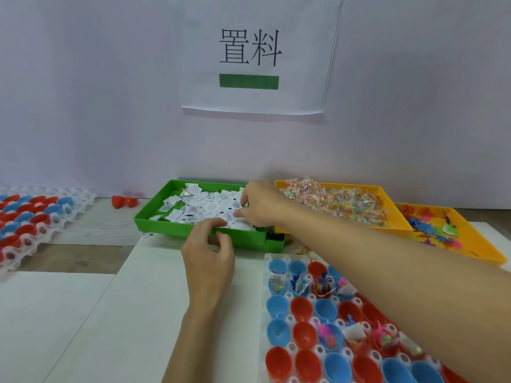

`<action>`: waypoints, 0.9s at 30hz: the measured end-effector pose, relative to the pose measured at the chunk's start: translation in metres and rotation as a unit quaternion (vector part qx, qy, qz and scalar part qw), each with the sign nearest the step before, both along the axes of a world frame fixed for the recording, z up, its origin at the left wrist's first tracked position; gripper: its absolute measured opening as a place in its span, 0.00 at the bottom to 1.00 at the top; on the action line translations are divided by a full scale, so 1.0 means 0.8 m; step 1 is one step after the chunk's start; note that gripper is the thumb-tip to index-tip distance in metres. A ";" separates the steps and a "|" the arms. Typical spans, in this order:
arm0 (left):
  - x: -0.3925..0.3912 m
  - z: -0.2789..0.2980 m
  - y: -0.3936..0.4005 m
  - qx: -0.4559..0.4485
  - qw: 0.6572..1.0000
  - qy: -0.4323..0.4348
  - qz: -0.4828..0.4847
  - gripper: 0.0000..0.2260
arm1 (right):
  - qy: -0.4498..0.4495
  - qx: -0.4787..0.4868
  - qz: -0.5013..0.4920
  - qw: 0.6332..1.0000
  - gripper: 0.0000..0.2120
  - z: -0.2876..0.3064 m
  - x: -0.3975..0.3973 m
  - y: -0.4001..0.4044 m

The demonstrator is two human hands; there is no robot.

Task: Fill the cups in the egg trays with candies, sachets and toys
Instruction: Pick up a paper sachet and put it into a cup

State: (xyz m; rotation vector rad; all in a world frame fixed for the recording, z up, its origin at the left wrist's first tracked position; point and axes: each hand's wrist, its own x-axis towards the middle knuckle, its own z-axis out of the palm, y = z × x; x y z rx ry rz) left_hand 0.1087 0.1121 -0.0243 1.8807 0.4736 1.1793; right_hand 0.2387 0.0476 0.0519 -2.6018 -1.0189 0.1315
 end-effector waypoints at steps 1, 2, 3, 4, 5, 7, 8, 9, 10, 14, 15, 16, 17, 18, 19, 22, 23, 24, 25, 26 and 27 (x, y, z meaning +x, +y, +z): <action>0.000 0.000 0.000 0.001 1.000 -0.001 -0.001 0.11 | -0.002 0.000 -0.005 1.000 0.16 -0.002 0.000 0.003; 0.000 -0.001 0.000 0.003 1.000 -0.001 -0.001 0.11 | -0.005 -0.004 -0.009 1.000 0.14 -0.004 0.001 0.005; 0.000 -0.001 0.000 0.003 1.000 0.000 -0.002 0.11 | -0.006 -0.007 -0.012 1.000 0.12 -0.005 0.001 0.007; 0.001 -0.001 0.000 0.004 1.000 0.001 -0.003 0.11 | -0.001 -0.004 -0.017 1.000 0.10 -0.005 0.001 0.009; 0.001 -0.001 0.000 0.004 1.000 0.001 -0.003 0.12 | 0.007 0.005 -0.024 1.000 0.09 -0.005 0.002 0.011; 0.003 -0.002 0.002 0.003 1.000 0.002 -0.004 0.12 | 0.024 0.027 -0.033 0.999 0.06 -0.003 0.005 0.013; 0.003 -0.003 0.002 0.003 1.000 0.004 -0.004 0.12 | 0.030 0.028 -0.033 0.999 0.04 -0.002 0.006 0.012; 0.004 -0.003 0.002 0.005 1.000 0.004 -0.005 0.12 | 0.033 0.024 -0.030 0.999 0.02 -0.001 0.007 0.010; 0.005 -0.004 0.002 0.005 1.000 0.004 -0.006 0.12 | 0.032 0.026 -0.027 0.999 0.04 0.000 0.007 0.008; 0.005 -0.005 0.002 0.005 1.000 -0.001 -0.012 0.12 | 0.021 0.107 -0.032 0.993 0.08 0.005 0.004 -0.005; 0.006 -0.006 0.001 0.005 1.000 -0.001 -0.014 0.12 | 0.018 0.138 -0.031 0.990 0.07 0.009 0.002 -0.010; 0.006 -0.006 0.002 0.005 1.000 0.000 -0.015 0.12 | 0.024 0.169 -0.031 0.985 0.05 0.013 0.001 -0.015; 0.006 -0.006 0.002 0.005 1.000 -0.001 -0.016 0.13 | 0.039 0.196 -0.030 0.979 0.03 0.017 -0.001 -0.021; 0.007 -0.006 0.002 0.006 1.000 -0.001 -0.016 0.13 | 0.056 0.218 -0.030 0.974 0.04 0.022 -0.004 -0.029; 0.007 -0.006 0.002 0.007 1.000 -0.002 -0.017 0.13 | 0.066 0.234 -0.030 0.969 0.06 0.028 -0.006 -0.038; 0.008 -0.006 0.002 0.010 1.000 -0.003 -0.020 0.13 | 0.061 0.256 -0.031 0.964 0.06 0.045 -0.018 -0.073; 0.008 -0.006 0.001 0.011 1.000 -0.002 -0.020 0.13 | 0.069 0.262 -0.034 0.962 0.05 0.049 -0.024 -0.087; 0.008 -0.006 0.001 0.011 1.000 -0.001 -0.020 0.13 | 0.082 0.269 -0.035 0.959 0.04 0.051 -0.031 -0.102; 0.008 -0.006 0.001 0.010 1.000 -0.001 -0.020 0.13 | 0.094 0.274 -0.034 0.956 0.04 0.052 -0.039 -0.118; 0.008 -0.006 0.001 0.009 1.000 0.000 -0.020 0.13 | 0.101 0.273 -0.030 0.956 0.03 0.052 -0.048 -0.134; 0.008 -0.005 0.000 0.009 1.000 0.001 -0.020 0.13 | 0.106 0.269 -0.022 0.957 0.02 0.050 -0.057 -0.150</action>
